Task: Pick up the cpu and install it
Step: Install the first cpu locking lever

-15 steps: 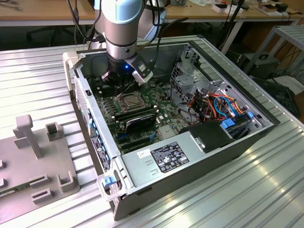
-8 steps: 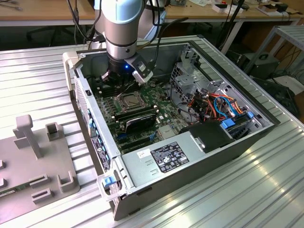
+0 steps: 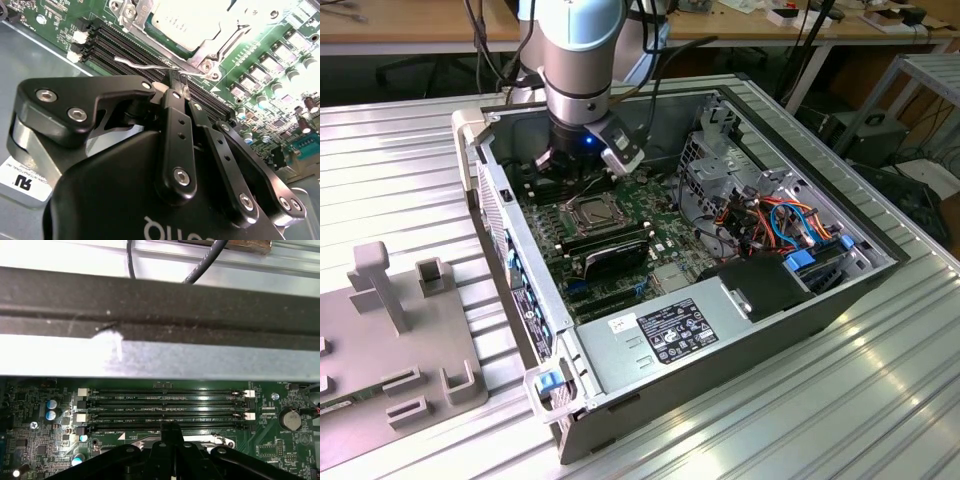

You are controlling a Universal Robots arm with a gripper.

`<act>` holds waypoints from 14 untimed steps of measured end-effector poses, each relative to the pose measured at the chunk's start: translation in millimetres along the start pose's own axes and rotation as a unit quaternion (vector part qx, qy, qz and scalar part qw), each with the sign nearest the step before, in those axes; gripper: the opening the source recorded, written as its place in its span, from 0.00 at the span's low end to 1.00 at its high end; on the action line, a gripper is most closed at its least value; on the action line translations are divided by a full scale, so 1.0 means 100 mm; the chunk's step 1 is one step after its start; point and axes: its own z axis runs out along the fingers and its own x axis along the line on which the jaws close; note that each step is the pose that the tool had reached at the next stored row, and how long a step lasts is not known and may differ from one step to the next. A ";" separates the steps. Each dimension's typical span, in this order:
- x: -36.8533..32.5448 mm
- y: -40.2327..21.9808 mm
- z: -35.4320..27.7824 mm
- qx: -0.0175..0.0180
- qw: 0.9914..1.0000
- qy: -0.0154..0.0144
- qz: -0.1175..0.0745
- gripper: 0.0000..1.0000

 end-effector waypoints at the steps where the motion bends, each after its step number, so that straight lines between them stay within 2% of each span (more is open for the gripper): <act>1: -0.007 0.000 0.001 -0.001 1.000 0.000 0.000 0.11; 5: -0.036 -0.001 0.004 -0.005 1.000 0.000 -0.002 0.11; 14: -0.058 -0.003 -0.028 -0.005 1.000 0.000 -0.002 0.11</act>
